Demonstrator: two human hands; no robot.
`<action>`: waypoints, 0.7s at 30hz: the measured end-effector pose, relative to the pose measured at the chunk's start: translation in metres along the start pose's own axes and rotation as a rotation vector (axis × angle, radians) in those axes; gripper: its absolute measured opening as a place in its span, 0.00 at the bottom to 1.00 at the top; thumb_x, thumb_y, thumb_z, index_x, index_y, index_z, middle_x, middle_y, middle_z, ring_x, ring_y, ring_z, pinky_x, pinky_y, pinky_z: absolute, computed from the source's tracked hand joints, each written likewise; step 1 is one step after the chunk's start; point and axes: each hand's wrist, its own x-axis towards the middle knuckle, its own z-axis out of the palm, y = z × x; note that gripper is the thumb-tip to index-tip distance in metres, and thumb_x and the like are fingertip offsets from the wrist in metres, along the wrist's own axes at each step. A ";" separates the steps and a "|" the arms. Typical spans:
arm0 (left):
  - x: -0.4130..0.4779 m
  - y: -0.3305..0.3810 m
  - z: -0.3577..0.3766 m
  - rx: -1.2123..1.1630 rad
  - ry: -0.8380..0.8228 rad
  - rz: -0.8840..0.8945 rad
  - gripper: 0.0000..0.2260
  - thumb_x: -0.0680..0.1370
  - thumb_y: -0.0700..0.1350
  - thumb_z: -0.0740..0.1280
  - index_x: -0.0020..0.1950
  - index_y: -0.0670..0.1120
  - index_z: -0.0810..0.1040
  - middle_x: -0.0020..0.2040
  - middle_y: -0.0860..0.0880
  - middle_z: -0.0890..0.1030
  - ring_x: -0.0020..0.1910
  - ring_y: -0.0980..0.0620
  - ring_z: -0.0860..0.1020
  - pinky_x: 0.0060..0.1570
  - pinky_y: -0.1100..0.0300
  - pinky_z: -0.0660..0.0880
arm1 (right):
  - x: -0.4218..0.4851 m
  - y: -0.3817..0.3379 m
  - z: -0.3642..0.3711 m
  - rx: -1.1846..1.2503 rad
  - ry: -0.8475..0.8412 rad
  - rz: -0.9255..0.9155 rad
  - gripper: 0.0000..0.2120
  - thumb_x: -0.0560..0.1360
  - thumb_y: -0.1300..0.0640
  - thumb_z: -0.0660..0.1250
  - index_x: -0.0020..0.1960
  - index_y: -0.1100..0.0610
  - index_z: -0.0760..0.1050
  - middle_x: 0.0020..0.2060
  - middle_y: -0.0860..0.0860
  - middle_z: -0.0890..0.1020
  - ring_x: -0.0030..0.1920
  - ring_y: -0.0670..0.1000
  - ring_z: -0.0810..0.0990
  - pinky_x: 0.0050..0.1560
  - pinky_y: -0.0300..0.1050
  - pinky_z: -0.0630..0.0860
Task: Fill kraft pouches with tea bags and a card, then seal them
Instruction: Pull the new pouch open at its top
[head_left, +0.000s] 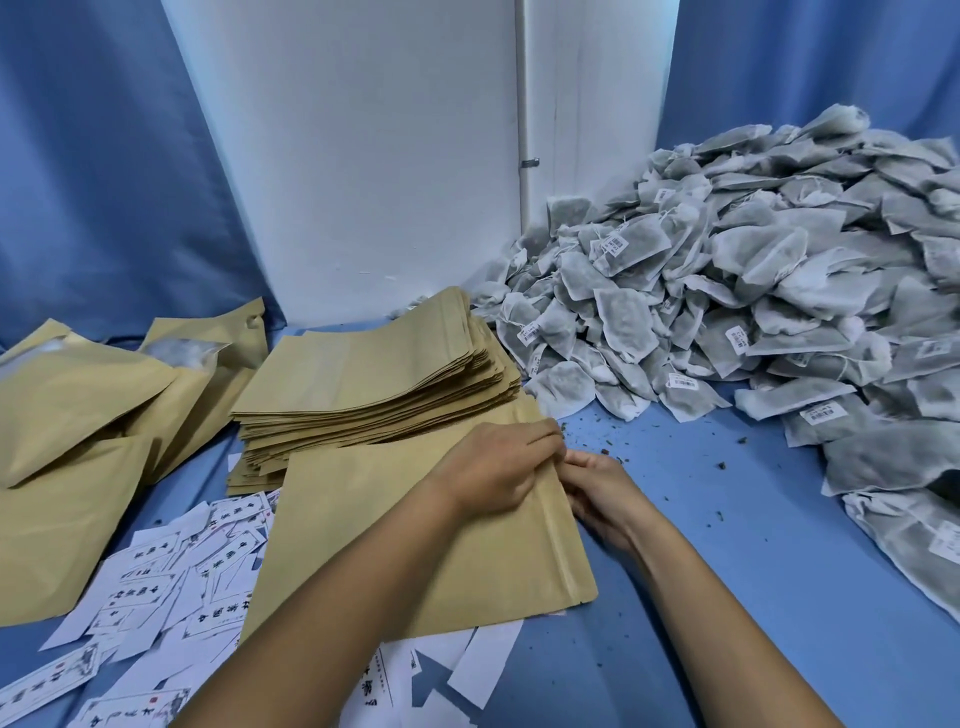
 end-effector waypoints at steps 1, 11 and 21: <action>0.001 -0.001 0.000 0.016 -0.013 0.015 0.07 0.71 0.39 0.60 0.47 0.45 0.75 0.47 0.49 0.76 0.41 0.48 0.76 0.29 0.54 0.72 | 0.000 0.000 0.000 0.010 -0.041 0.029 0.06 0.74 0.71 0.64 0.48 0.66 0.79 0.40 0.59 0.83 0.39 0.52 0.84 0.40 0.43 0.81; 0.001 0.000 0.009 0.022 -0.081 -0.024 0.07 0.69 0.35 0.66 0.39 0.47 0.77 0.39 0.51 0.75 0.42 0.49 0.70 0.27 0.58 0.67 | -0.005 0.003 0.010 -0.013 0.012 0.128 0.11 0.74 0.78 0.57 0.48 0.69 0.75 0.41 0.60 0.77 0.39 0.55 0.76 0.44 0.45 0.79; 0.013 0.010 -0.014 -0.039 0.141 -0.150 0.09 0.62 0.31 0.60 0.30 0.44 0.75 0.33 0.49 0.73 0.37 0.51 0.66 0.23 0.58 0.65 | -0.007 -0.004 0.024 -1.121 0.308 -0.529 0.16 0.72 0.65 0.64 0.33 0.50 0.63 0.32 0.47 0.68 0.32 0.44 0.65 0.33 0.41 0.60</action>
